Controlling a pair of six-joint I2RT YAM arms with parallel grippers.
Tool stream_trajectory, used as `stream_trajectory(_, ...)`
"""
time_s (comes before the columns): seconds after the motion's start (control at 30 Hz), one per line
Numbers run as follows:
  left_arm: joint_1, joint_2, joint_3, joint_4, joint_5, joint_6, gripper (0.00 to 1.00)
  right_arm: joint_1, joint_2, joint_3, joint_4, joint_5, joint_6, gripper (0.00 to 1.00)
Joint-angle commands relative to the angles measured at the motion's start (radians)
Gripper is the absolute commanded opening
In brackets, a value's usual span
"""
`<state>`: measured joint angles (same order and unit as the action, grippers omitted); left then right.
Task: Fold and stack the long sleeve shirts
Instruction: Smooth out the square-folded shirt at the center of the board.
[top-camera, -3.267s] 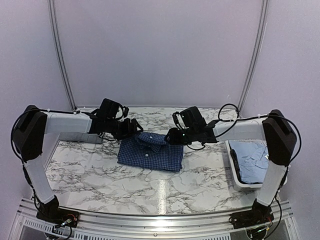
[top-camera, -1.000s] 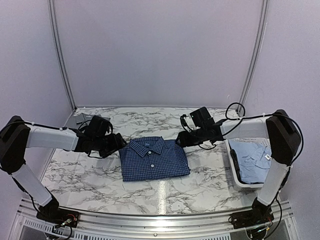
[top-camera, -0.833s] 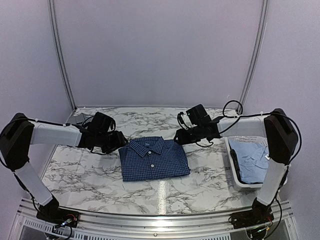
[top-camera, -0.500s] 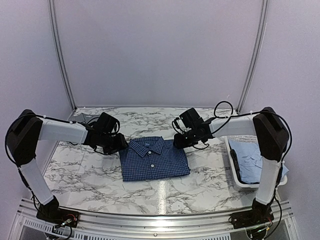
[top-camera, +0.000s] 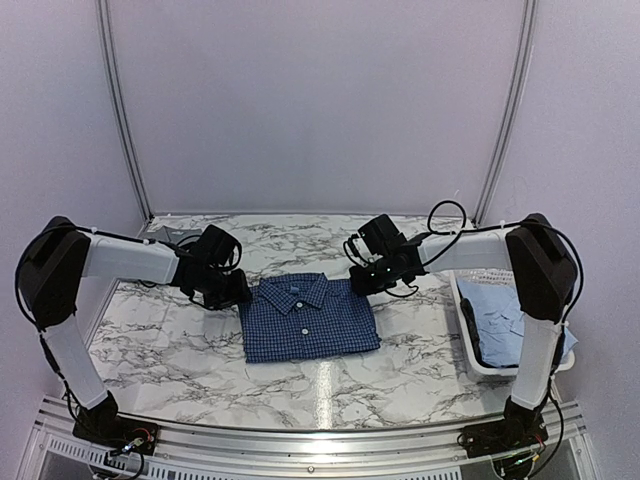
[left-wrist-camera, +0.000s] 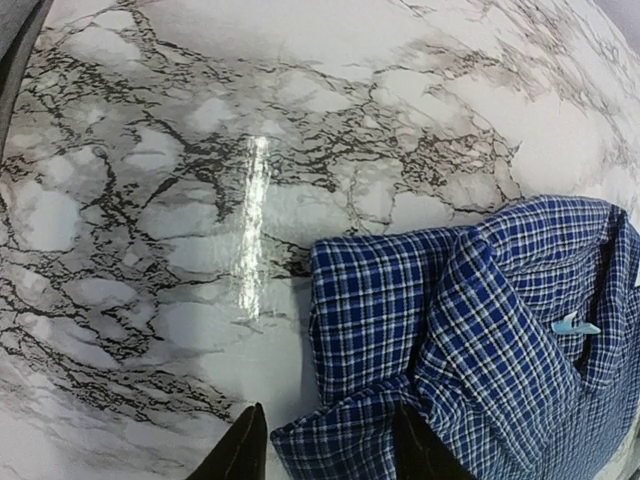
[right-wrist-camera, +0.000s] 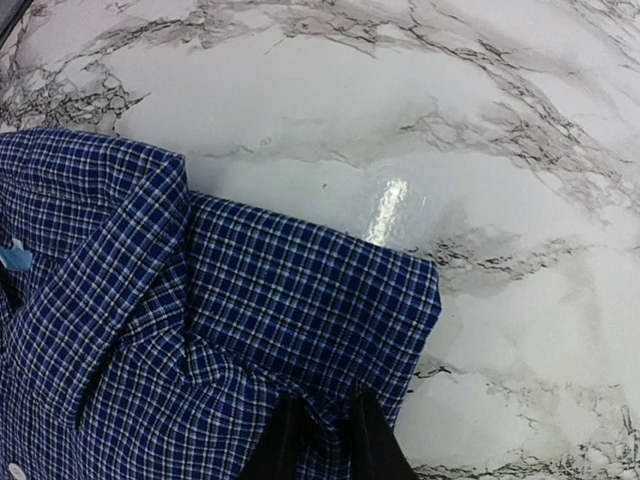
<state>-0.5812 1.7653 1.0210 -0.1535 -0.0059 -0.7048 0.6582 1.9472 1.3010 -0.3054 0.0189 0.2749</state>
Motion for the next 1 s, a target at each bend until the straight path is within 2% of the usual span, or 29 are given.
stream_trajectory(0.0, 0.004, 0.032, 0.042, -0.021, 0.047, 0.03, 0.41, 0.004, 0.01, 0.04, -0.005, 0.014, -0.005, 0.1)
stream_trajectory(0.13, 0.004, 0.057, 0.067, -0.019, 0.091, 0.032, 0.32, 0.004, 0.008, 0.043, -0.006, 0.013, -0.006, 0.05)
stream_trajectory(0.33, 0.008, 0.013, 0.026, -0.045, 0.014, 0.015, 0.43, 0.004, 0.002, 0.037, -0.003, 0.016, -0.007, 0.0)
stream_trajectory(0.43, 0.011, 0.007, 0.011, -0.047, 0.016, 0.01, 0.41, 0.005, 0.0, 0.035, -0.002, 0.015, -0.006, 0.0)
stream_trajectory(0.47, 0.011, 0.009, 0.01, -0.047, 0.021, 0.012, 0.39, 0.006, 0.0, 0.034, -0.002, 0.016, -0.005, 0.0)
stream_trajectory(0.63, 0.009, 0.0, 0.024, -0.044, 0.038, 0.029, 0.1, 0.005, -0.011, 0.031, 0.001, 0.019, -0.001, 0.0)
stream_trajectory(0.7, 0.008, -0.009, 0.035, -0.041, 0.042, 0.046, 0.04, 0.007, -0.019, 0.029, 0.002, 0.022, 0.0, 0.0)
stream_trajectory(0.8, 0.004, -0.013, 0.06, -0.031, 0.07, 0.082, 0.0, 0.008, -0.034, 0.024, 0.005, 0.033, 0.001, 0.0)
stream_trajectory(0.97, -0.02, -0.026, 0.086, 0.004, 0.121, 0.151, 0.0, 0.013, -0.084, 0.004, 0.009, 0.056, 0.013, 0.0)
